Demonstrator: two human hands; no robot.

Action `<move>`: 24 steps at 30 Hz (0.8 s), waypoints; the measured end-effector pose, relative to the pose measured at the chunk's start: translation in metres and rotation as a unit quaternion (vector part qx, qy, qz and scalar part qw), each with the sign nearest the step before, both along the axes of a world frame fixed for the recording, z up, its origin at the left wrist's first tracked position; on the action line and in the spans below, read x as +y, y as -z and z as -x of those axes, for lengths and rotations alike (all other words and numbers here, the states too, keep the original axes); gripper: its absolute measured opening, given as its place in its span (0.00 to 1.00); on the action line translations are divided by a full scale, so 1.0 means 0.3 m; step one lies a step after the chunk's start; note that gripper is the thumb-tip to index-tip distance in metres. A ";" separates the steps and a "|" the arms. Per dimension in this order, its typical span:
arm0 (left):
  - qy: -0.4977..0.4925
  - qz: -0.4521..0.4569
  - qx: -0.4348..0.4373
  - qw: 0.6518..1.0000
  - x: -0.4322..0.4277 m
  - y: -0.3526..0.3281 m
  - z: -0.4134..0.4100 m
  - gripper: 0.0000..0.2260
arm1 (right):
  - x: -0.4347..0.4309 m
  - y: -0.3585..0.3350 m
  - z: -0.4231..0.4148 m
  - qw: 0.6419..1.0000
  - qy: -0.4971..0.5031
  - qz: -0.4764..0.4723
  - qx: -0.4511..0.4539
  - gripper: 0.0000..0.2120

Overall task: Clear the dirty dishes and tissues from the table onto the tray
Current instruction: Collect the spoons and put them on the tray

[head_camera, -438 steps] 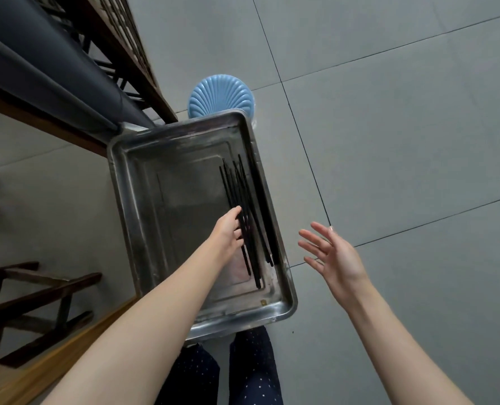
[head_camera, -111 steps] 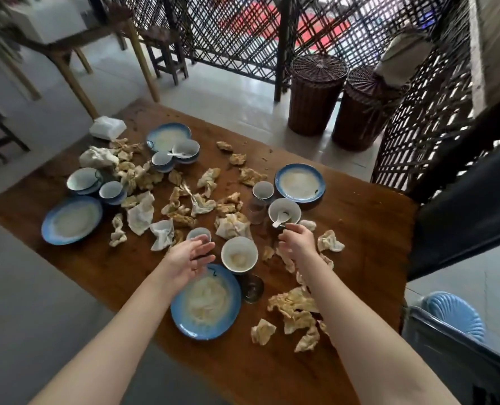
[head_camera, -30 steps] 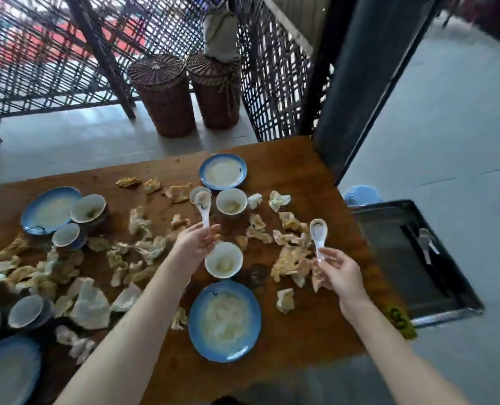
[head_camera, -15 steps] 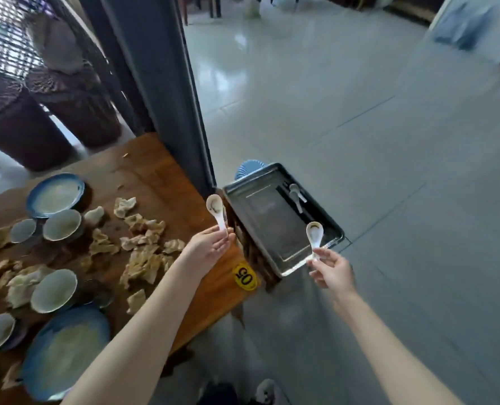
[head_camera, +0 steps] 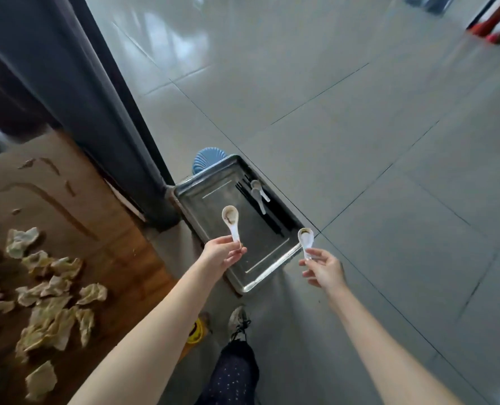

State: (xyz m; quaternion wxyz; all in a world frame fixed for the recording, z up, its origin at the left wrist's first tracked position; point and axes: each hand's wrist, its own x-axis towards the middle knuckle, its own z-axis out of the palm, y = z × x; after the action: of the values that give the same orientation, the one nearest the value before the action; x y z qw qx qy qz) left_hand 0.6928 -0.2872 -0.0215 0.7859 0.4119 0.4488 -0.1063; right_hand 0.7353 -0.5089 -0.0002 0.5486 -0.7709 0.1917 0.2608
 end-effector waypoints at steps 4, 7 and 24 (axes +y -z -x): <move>-0.006 -0.012 0.036 0.999 0.034 0.065 -0.136 0.16 | 0.062 0.057 -0.204 1.000 -0.018 0.011 0.018 0.07; 0.006 -0.030 0.067 0.997 0.047 0.117 -0.227 0.16 | 0.095 0.115 -0.328 0.999 -0.031 0.022 0.030 0.08; 0.004 -0.044 0.150 0.988 -0.147 0.603 -0.588 0.09 | 0.158 0.735 -0.771 0.967 -0.207 0.064 0.132 0.08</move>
State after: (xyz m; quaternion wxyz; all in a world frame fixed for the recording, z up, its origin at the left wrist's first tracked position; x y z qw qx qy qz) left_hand 0.8690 -0.3313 -0.2022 0.6903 0.4277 0.5639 -0.1499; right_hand 0.9667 -0.4616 -0.2206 0.4018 -0.7861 0.1148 0.4555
